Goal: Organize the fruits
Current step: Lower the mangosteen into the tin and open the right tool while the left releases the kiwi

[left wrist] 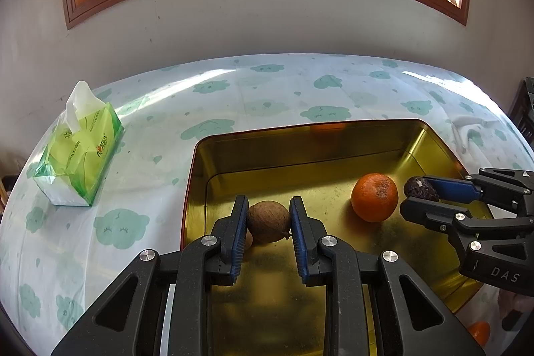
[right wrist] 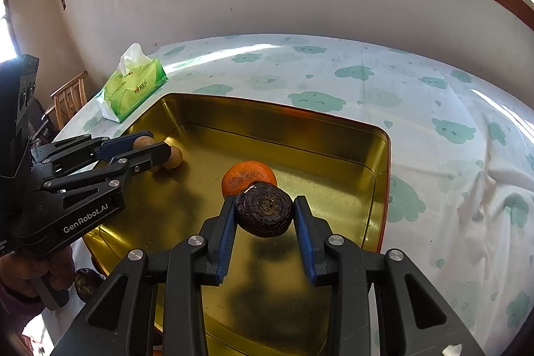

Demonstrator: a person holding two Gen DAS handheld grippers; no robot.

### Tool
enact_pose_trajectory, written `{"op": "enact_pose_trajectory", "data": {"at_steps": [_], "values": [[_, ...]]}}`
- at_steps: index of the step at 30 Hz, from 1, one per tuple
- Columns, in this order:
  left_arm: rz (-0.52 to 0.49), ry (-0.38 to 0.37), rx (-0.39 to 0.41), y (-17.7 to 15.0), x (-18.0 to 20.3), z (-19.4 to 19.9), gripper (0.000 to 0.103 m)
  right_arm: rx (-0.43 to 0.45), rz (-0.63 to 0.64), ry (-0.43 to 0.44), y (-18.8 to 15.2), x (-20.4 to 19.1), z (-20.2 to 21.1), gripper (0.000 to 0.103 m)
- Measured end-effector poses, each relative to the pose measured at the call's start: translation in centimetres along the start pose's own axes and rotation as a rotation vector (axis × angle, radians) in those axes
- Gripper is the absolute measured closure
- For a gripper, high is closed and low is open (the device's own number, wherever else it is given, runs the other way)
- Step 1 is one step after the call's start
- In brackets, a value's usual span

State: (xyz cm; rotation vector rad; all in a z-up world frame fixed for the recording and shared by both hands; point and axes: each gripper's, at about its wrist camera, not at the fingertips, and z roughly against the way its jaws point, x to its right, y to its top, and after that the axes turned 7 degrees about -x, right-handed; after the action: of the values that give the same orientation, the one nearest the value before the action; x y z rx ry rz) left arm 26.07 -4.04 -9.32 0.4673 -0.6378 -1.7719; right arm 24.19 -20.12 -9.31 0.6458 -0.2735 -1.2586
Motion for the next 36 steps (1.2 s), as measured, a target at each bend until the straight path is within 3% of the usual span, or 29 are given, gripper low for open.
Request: {"op": "enact_pose_trajectory", "data": {"at_steps": [30, 33, 35, 36], "values": [[0.004, 0.004, -0.006, 0.2, -0.2, -0.4, 0.076, 0.003, 0.001, 0.013, 0.5, 0.4, -0.2, 0.069], [0.006, 0.005, 0.003, 0.2, -0.5, -0.2, 0.064, 0.026, 0.008, 0.008, 0.6, 0.3, 0.2, 0.067], [0.001, 0.015, 0.022, 0.2, -0.4, 0.3, 0.046, 0.048, 0.01, 0.014, 0.6, 0.2, 0.8, 0.063], [-0.005, 0.019, 0.036, 0.2, -0.3, 0.6, 0.045, 0.059, 0.008, 0.02, 0.5, 0.2, 1.2, 0.063]]}}
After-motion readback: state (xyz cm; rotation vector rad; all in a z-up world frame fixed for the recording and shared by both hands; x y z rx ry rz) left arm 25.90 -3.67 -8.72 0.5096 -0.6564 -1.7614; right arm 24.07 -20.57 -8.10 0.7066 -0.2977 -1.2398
